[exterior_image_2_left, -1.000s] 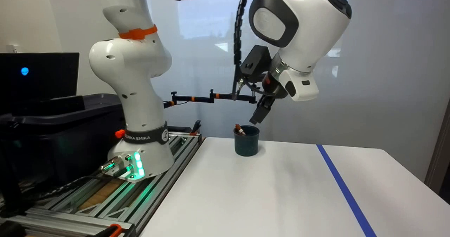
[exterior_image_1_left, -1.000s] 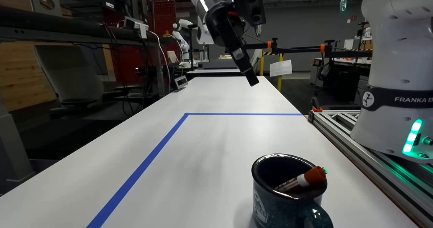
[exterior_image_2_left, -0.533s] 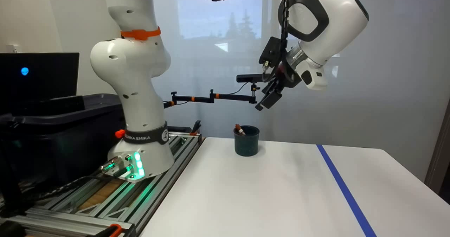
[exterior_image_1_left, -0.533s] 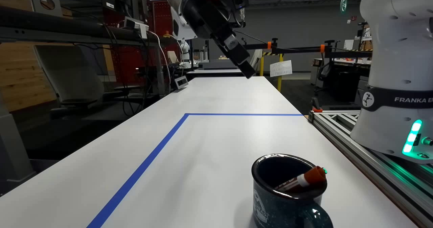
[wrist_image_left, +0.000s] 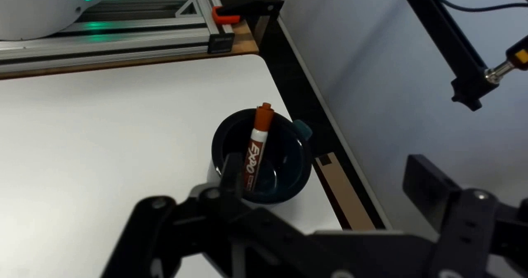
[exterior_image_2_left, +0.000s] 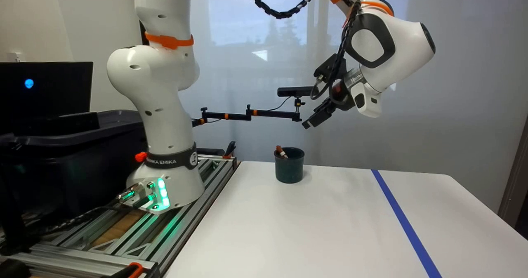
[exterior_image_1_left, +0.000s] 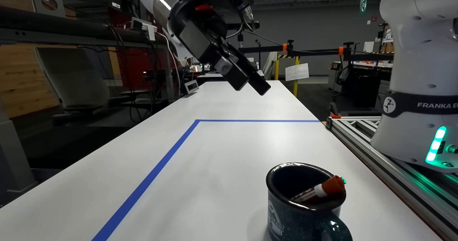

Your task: Remove the marker from the cup and put it on the table

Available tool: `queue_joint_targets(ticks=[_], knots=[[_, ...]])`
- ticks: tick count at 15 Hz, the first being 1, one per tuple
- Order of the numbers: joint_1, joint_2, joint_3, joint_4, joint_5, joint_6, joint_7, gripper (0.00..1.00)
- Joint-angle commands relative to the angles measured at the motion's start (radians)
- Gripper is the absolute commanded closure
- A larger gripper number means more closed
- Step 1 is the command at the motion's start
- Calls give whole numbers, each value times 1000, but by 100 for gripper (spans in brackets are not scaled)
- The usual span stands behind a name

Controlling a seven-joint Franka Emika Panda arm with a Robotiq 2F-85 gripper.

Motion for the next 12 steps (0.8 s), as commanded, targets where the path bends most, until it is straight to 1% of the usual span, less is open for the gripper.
queue_joint_targets(ticks=[1,3,5,8,12], knots=[[16,65,5,62,50,-47,120,0],[25,85,5,73,66,-47,201,0],[42,93,1,73,69,-24,315,0],[68,107,-3,78,39,14,453,0],[103,127,-4,85,-106,68,536,0]])
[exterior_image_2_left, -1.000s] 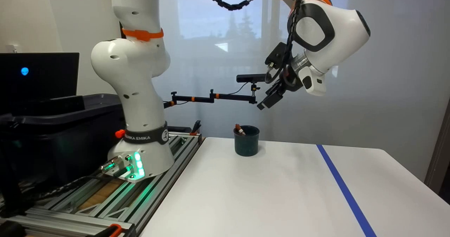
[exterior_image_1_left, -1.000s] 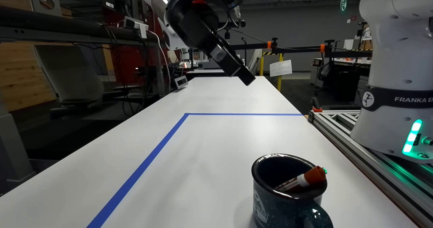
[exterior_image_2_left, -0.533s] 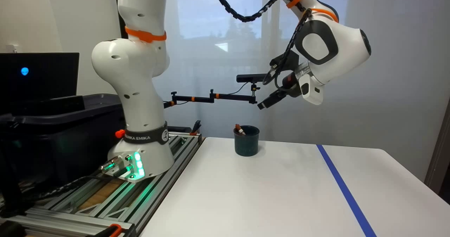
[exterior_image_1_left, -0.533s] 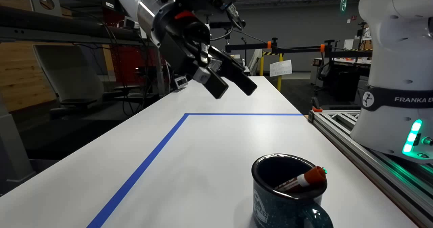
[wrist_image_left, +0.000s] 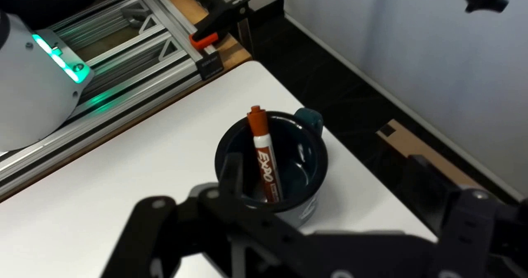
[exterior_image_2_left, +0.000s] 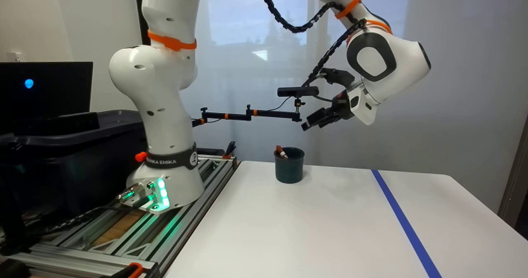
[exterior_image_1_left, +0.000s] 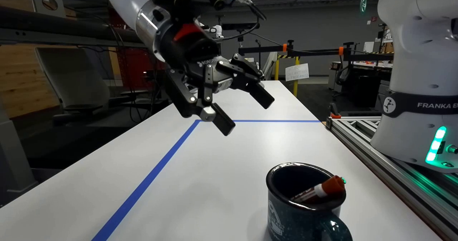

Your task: Remove the marker from the cup and put it on the table

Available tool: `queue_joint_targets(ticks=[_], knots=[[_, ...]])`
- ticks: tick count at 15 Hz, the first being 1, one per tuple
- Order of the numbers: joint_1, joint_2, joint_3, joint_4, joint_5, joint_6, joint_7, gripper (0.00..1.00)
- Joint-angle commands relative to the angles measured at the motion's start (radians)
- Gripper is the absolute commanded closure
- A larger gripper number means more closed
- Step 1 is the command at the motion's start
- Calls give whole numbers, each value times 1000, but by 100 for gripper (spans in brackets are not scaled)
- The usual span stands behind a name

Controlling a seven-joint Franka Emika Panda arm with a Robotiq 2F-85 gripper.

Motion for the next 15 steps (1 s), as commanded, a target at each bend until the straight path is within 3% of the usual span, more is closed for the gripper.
queue_joint_targets(ticks=[1,15], knots=[[41,16,-9,7,-116,67,63,0],[48,76,11,21,-119,40,29,0]])
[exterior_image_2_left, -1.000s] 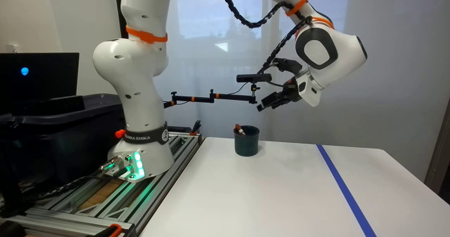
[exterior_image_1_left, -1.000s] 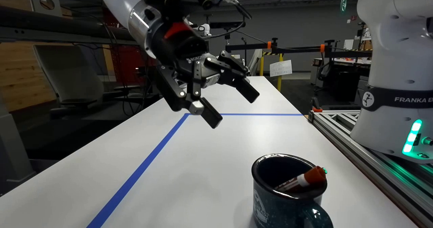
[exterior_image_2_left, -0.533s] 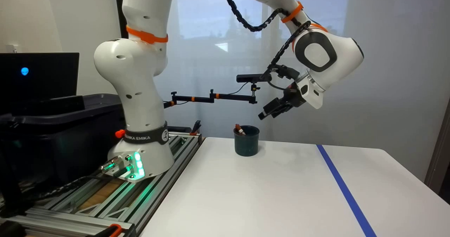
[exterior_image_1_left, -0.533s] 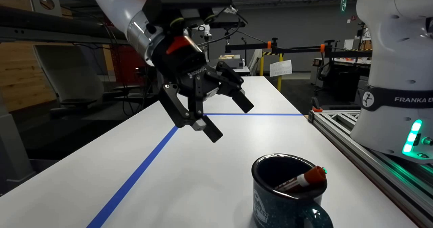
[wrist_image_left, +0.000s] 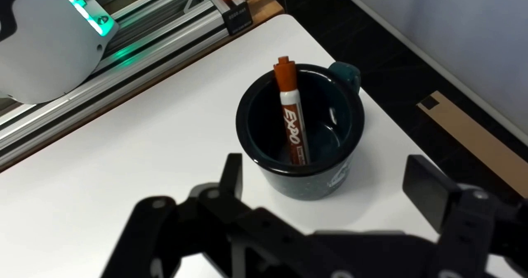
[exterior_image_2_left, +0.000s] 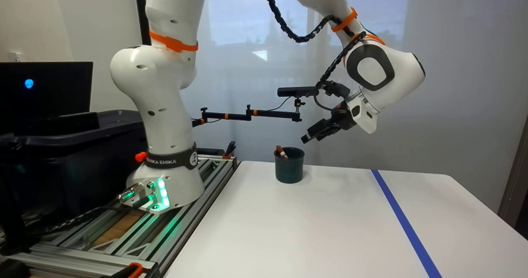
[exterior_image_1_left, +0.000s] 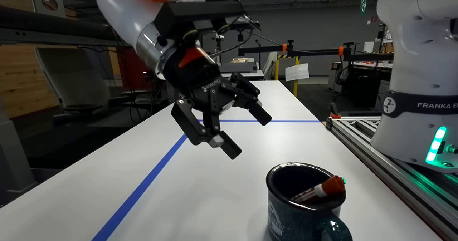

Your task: Remove the marker from the cup and put it on the table

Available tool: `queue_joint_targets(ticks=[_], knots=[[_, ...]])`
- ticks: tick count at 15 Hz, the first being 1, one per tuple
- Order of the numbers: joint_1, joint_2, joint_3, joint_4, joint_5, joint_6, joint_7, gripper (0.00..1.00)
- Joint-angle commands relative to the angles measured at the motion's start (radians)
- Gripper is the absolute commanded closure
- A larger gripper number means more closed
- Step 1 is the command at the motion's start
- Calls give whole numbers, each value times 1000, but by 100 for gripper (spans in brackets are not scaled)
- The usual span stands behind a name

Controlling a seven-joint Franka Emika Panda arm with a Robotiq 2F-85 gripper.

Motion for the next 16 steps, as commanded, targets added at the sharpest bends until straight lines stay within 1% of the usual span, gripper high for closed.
queue_joint_targets(ticks=[1,6,8,11,13,16], knots=[[28,22,8,9,-5,-16,22,0],[74,55,15,5,-45,25,46,0],[92,63,17,-8,-87,57,16,0],[116,63,20,-41,-200,141,-58,0],[126,58,17,-71,-265,222,-92,0],[123,61,15,-109,-315,349,-136,0]])
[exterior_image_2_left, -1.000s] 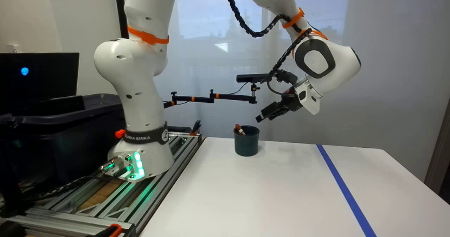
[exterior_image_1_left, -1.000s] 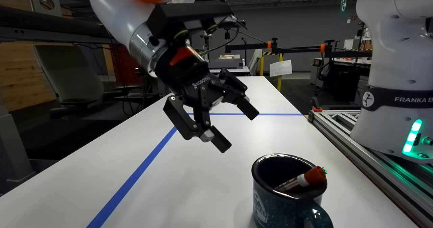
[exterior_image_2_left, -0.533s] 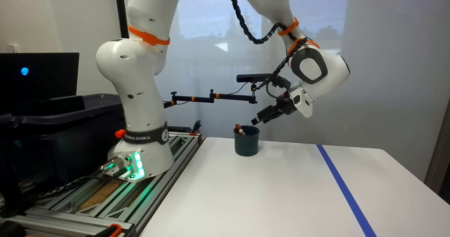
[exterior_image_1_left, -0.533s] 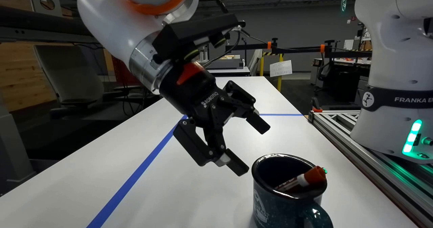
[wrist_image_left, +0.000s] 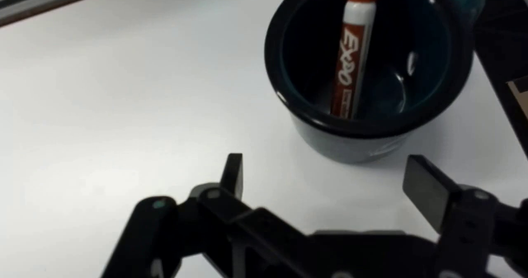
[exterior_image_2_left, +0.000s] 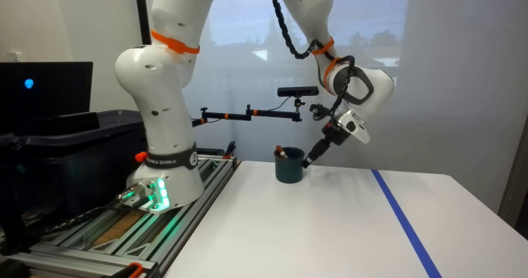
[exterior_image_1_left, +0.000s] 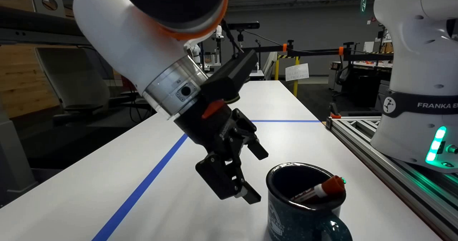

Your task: Remove the marker from the cup and put it on the table

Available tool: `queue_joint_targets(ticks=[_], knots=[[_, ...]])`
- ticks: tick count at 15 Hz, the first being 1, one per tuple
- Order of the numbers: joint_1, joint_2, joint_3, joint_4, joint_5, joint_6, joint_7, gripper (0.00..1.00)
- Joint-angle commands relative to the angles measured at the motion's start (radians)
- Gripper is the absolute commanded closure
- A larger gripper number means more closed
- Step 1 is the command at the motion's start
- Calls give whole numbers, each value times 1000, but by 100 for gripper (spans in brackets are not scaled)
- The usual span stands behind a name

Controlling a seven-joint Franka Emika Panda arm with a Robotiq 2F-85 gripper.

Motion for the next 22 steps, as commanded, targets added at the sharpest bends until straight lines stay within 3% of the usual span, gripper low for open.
queue_joint_targets(ticks=[1,4,7,18,22], knots=[[6,-16,-5,-59,-58,136,-47,0],[2,-27,-6,-87,-49,213,-45,0],[6,-52,1,-91,-34,208,-29,0],[28,-216,89,-84,79,-38,120,0],[29,-251,116,-118,124,-76,123,0]])
